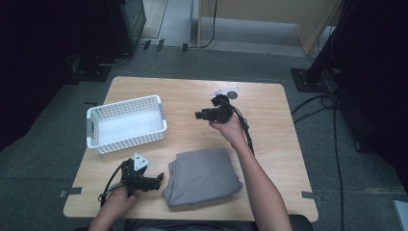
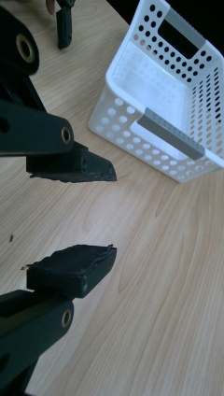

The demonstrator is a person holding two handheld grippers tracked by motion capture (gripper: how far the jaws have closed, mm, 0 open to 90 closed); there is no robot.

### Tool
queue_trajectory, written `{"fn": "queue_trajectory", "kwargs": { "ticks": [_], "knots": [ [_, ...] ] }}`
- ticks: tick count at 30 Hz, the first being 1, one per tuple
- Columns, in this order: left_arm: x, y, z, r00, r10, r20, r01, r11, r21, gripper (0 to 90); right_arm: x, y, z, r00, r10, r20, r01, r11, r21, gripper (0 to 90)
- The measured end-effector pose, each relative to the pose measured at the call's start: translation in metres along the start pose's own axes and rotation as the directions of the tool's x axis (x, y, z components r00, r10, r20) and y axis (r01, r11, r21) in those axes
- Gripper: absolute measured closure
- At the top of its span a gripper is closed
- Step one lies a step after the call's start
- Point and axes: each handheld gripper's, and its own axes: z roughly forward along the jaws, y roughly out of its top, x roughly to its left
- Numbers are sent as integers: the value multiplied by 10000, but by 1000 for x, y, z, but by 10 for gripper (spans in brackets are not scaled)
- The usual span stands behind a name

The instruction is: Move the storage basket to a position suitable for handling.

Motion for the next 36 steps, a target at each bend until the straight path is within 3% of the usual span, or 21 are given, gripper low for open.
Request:
{"fn": "queue_trajectory", "kwargs": {
  "ticks": [24,33,36],
  "knots": [
    [0,0,0,10000,2,2,-2,10000,10,0,42,44,67,9975,-615,-341,631,9969,478,571],
    [0,0,0,10000,2,3,-2,10000,13,0,54,51,90,9965,-447,-711,485,9974,526,565],
    [0,0,0,10000,4,0,-4,10000,8,0,64,57,101,9952,-492,-844,546,9965,627,559]
  ]
}}
